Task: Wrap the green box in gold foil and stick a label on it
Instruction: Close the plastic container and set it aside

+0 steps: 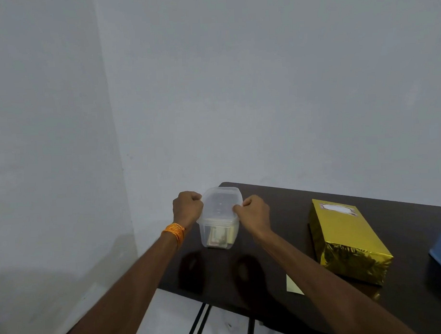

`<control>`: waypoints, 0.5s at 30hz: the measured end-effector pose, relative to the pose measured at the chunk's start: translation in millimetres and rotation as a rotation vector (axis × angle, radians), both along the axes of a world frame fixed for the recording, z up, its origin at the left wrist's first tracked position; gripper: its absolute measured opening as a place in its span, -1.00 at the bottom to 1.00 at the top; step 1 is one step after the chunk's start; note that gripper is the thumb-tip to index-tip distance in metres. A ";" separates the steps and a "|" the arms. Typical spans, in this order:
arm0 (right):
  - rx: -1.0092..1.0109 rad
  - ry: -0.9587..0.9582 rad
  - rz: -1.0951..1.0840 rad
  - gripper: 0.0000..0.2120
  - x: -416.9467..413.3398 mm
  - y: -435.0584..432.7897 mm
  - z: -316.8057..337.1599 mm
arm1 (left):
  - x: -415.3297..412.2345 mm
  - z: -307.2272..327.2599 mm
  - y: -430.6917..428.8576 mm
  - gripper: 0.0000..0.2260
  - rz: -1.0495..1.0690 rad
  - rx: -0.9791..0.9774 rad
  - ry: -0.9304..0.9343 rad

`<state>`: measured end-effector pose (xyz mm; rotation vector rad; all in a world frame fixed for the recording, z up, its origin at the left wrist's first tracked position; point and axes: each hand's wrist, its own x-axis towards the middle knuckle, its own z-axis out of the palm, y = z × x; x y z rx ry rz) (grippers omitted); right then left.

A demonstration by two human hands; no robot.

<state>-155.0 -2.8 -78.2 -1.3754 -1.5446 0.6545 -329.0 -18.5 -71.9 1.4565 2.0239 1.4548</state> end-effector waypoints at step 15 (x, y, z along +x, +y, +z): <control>0.049 -0.346 0.114 -0.69 -2.9 -0.6 -0.8 | 2.2 -14.3 -0.8 -0.72 -0.004 -0.120 0.339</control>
